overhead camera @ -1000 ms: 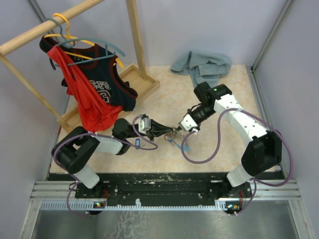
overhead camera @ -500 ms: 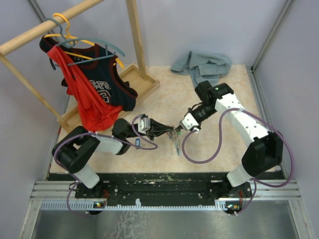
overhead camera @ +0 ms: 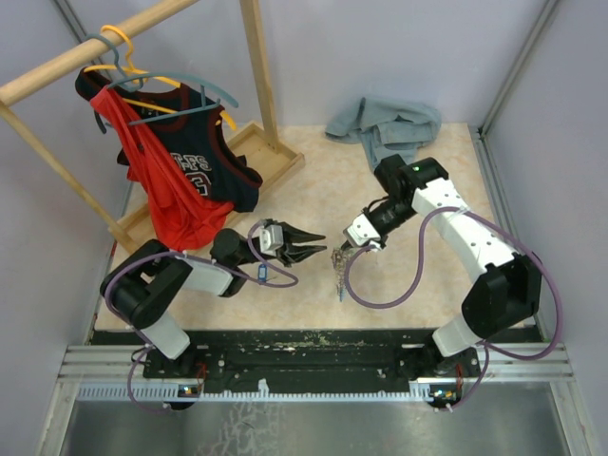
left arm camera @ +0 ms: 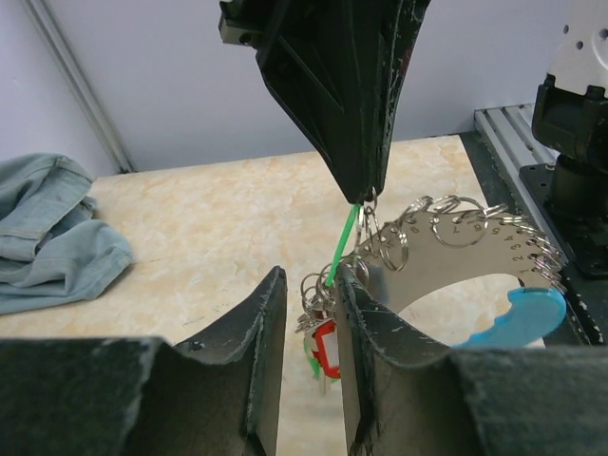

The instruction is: Remove the keys from the keyring

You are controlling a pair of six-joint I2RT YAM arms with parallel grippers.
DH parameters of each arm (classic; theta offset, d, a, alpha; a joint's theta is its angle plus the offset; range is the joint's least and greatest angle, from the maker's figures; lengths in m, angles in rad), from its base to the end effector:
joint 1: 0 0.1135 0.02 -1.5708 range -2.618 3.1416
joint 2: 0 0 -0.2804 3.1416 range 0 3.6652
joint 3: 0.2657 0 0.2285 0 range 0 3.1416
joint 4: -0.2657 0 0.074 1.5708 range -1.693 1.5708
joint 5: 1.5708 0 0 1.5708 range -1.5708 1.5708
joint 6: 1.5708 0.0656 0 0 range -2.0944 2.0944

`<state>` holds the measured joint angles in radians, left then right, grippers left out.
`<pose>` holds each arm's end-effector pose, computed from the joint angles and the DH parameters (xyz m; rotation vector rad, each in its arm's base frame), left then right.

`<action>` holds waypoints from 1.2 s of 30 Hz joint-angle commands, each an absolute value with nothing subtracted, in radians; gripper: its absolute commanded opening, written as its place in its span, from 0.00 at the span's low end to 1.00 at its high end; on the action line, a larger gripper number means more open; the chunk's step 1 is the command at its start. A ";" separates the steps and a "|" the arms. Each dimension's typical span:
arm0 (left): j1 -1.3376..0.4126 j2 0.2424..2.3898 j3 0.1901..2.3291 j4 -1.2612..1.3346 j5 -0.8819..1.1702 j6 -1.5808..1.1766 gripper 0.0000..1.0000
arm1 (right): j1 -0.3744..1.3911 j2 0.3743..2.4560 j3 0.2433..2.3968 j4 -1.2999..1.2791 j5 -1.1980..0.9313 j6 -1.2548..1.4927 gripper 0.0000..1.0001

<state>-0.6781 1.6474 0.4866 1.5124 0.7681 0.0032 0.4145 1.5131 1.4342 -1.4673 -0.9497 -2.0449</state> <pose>0.2036 -0.2225 0.2565 1.0623 0.9048 -1.0332 0.1901 0.1419 0.3237 -2.1859 0.7604 0.7951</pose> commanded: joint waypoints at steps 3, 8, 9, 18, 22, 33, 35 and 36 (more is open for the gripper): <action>-0.677 1.696 0.499 1.714 0.843 0.008 0.31 | 0.407 1.479 1.481 -1.475 -1.005 -2.029 0.00; -0.695 1.716 0.527 1.719 0.868 -0.018 0.31 | 0.407 1.483 1.477 -1.470 -1.005 -2.027 0.00; -0.704 1.722 0.532 1.717 0.868 -0.021 0.31 | 0.407 1.483 1.476 -1.469 -1.002 -2.026 0.00; -0.726 1.699 0.536 1.640 0.795 0.037 0.22 | 0.407 1.485 1.469 -1.465 -1.006 -2.029 0.00; -0.743 1.701 0.536 1.645 0.791 0.053 0.22 | 0.406 1.486 1.466 -1.459 -1.003 -2.025 0.00; -0.752 1.703 0.513 1.709 0.755 0.062 0.23 | 0.408 1.492 1.455 -1.448 -1.003 -2.023 0.00; -0.753 1.702 0.509 1.717 0.741 0.065 0.23 | 0.410 1.494 1.454 -1.448 -1.003 -2.023 0.00; -0.755 1.701 0.507 1.721 0.735 0.068 0.23 | 0.410 1.494 1.452 -1.447 -1.003 -2.023 0.00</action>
<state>-0.7464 1.7164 0.5140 1.5139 0.7616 0.0513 0.4141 1.5131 1.4353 -1.4544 -0.9497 -2.0193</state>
